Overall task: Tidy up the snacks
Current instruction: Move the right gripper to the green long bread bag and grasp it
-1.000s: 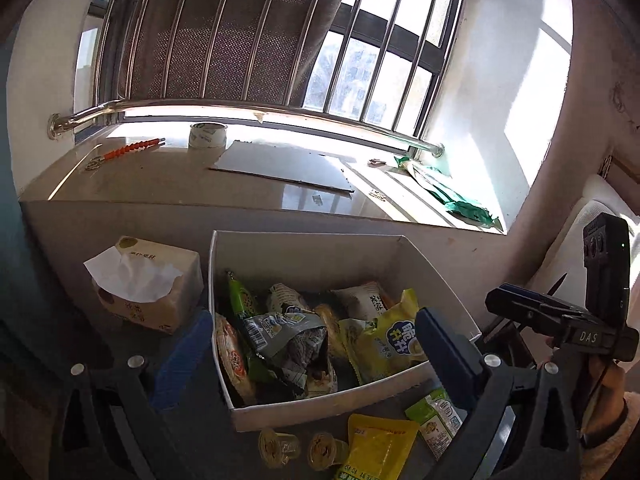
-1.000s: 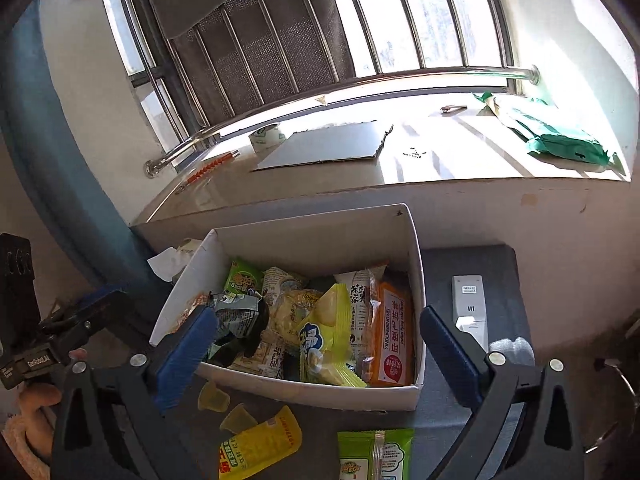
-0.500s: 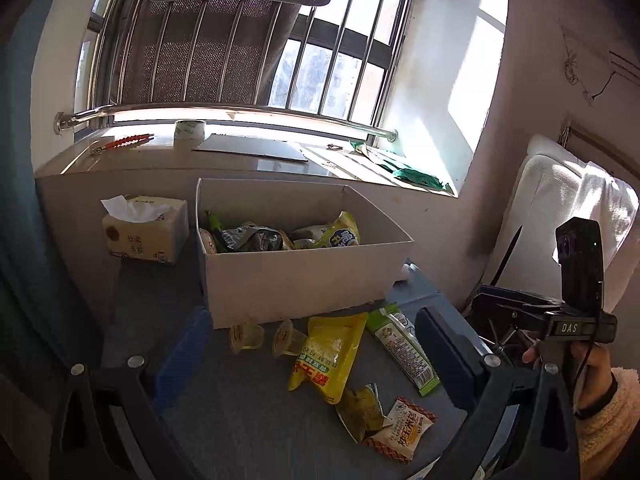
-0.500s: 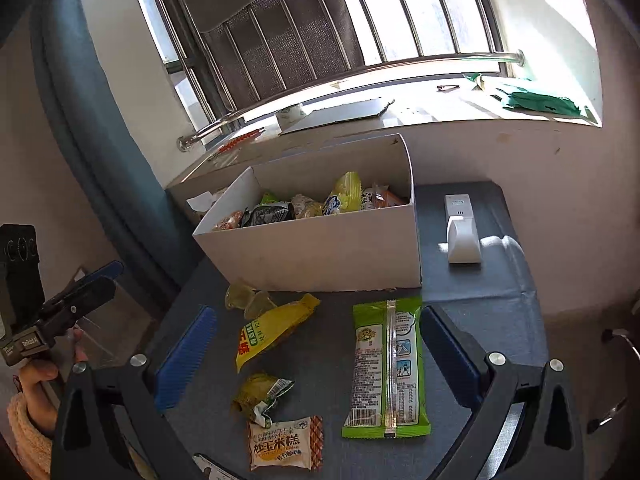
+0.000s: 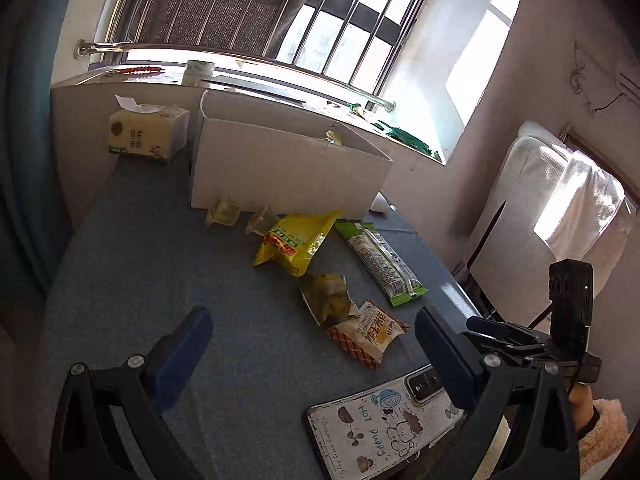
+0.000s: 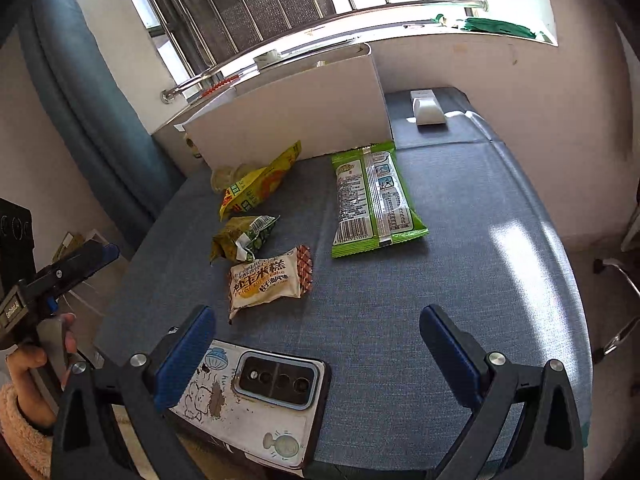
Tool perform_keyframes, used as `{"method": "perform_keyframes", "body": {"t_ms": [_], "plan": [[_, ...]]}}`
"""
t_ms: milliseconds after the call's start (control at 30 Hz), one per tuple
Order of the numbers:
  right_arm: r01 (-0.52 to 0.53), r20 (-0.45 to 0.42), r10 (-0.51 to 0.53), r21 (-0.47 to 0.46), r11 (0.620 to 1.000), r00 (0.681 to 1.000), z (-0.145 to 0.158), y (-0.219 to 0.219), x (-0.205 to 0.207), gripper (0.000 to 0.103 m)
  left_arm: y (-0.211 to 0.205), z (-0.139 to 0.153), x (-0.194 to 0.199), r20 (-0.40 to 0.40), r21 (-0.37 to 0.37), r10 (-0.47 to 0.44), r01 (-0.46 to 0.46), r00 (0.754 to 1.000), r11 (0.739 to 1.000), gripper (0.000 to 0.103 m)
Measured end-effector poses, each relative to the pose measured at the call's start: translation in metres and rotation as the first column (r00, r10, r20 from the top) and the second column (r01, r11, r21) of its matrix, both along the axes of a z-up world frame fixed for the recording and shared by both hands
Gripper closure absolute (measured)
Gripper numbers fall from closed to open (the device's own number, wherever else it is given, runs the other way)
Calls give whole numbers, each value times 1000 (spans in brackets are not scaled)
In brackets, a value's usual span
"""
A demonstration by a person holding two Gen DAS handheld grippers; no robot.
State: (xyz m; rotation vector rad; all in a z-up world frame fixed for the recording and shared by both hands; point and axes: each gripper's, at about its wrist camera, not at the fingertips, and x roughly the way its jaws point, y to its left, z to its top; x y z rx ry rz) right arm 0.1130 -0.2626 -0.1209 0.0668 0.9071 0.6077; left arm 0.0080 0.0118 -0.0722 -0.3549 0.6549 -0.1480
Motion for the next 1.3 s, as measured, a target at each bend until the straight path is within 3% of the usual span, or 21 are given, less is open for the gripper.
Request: {"method": "perform_keyframes", "body": {"t_ms": [200, 300, 633, 767, 900, 1000, 1033, 1200, 1300], "plan": [[59, -5, -59, -25, 998, 998, -5, 1, 29, 0, 3, 0, -2, -3, -15, -17, 17, 1000, 1000, 0], [101, 34, -99, -64, 993, 995, -4, 6, 52, 0, 4, -4, -1, -17, -17, -13, 13, 1000, 1000, 0], [8, 34, -1, -232, 973, 999, -17, 53, 122, 0, 15, -16, -4, -46, -48, 14, -17, 999, 999, 0], [-21, -7, 20, -301, 954, 1000, -32, 71, 134, 0, 24, -19, -6, -46, -77, 45, -48, 998, 996, 0], [-44, 5, 49, -358, 933, 999, -40, 82, 134, 1, 29, -19, -4, -43, -78, 50, -54, 998, 996, 0], [-41, 21, 52, -347, 937, 998, -32, 83, 130, 23, 31, -25, -1, -63, -84, 51, -56, 997, 995, 0], [-44, 30, 58, -348, 937, 998, -28, 84, 128, 40, 31, -27, 0, -71, -86, 50, -56, 996, 995, 0], [-72, 7, 79, -346, 936, 997, -19, 86, 115, 43, 28, -29, 11, -80, -73, 30, -36, 996, 997, 0], [-47, 43, 65, -323, 945, 997, -5, 81, 98, 43, 26, -28, 29, -94, -49, 2, -7, 996, 999, 0]]}}
